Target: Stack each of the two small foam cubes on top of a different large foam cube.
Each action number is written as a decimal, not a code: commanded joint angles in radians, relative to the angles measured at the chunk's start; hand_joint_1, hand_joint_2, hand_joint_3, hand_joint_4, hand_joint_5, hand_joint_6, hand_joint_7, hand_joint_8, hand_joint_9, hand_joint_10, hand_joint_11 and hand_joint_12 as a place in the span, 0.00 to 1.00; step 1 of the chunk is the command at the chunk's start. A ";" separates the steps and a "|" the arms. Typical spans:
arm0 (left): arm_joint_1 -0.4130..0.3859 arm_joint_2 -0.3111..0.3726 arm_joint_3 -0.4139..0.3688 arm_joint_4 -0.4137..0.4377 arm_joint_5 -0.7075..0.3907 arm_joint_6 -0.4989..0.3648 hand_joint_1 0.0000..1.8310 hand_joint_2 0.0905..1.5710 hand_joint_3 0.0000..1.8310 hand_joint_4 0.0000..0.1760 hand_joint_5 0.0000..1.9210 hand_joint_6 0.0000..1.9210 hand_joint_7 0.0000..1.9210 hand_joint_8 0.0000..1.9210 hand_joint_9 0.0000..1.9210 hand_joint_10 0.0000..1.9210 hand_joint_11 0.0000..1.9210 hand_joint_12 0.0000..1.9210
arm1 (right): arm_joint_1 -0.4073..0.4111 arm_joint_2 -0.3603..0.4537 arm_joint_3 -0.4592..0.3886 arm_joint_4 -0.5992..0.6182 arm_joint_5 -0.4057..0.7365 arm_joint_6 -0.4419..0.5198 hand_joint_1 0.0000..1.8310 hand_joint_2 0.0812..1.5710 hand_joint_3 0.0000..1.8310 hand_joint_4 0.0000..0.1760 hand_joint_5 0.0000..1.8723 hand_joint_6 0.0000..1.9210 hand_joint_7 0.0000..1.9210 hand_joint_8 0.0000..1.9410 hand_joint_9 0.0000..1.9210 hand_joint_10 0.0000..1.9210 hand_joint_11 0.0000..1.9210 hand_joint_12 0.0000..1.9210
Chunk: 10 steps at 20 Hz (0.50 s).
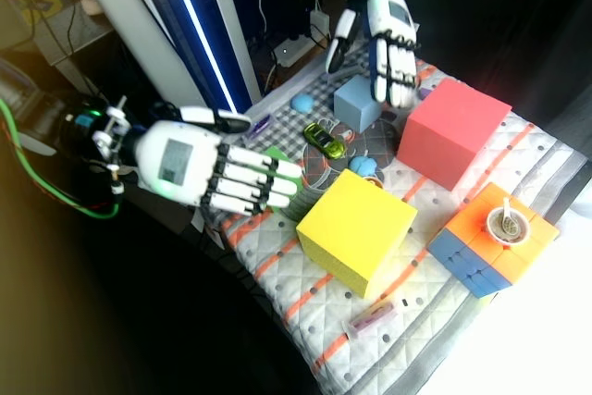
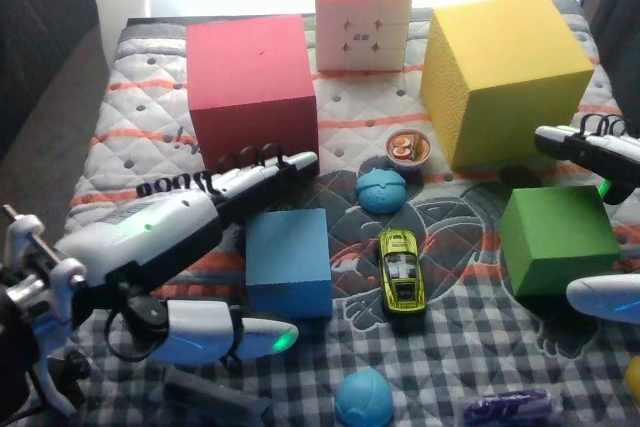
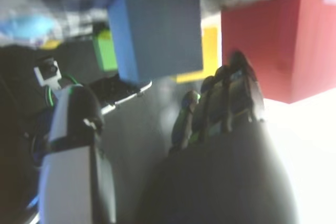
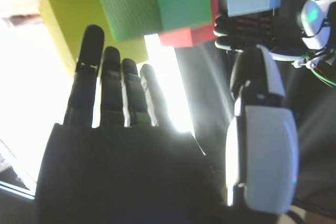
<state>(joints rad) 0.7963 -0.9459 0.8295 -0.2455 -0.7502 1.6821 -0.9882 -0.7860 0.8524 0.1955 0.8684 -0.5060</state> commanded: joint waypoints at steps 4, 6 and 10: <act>-0.026 -0.034 0.004 -0.007 -0.078 0.064 0.55 0.67 0.00 0.00 0.13 0.02 0.16 0.02 0.08 0.36 0.00 0.90 | 0.026 -0.019 0.018 0.005 0.072 0.005 0.47 0.66 0.00 0.00 0.10 0.04 0.13 0.02 0.02 0.34 0.00 0.77; -0.026 -0.041 0.008 -0.011 -0.079 0.064 0.59 0.70 0.00 0.00 0.21 0.10 0.23 0.13 0.09 0.53 0.00 0.91 | 0.035 -0.028 0.025 0.005 0.060 0.005 0.59 0.65 0.00 0.00 0.18 0.20 0.29 0.12 0.16 0.51 0.02 0.88; -0.028 -0.044 0.010 -0.016 -0.086 0.064 0.61 0.83 0.00 0.00 0.31 0.75 0.32 0.85 0.22 0.85 0.17 0.99 | 0.043 -0.036 0.032 0.005 0.054 0.005 0.65 0.78 0.00 0.00 0.29 0.73 0.42 0.69 0.34 0.80 0.32 0.99</act>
<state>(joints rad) 0.7738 -0.9829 0.8375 -0.2859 -0.7609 1.7477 -0.9524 -0.8204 0.8860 0.2096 0.8410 -0.5056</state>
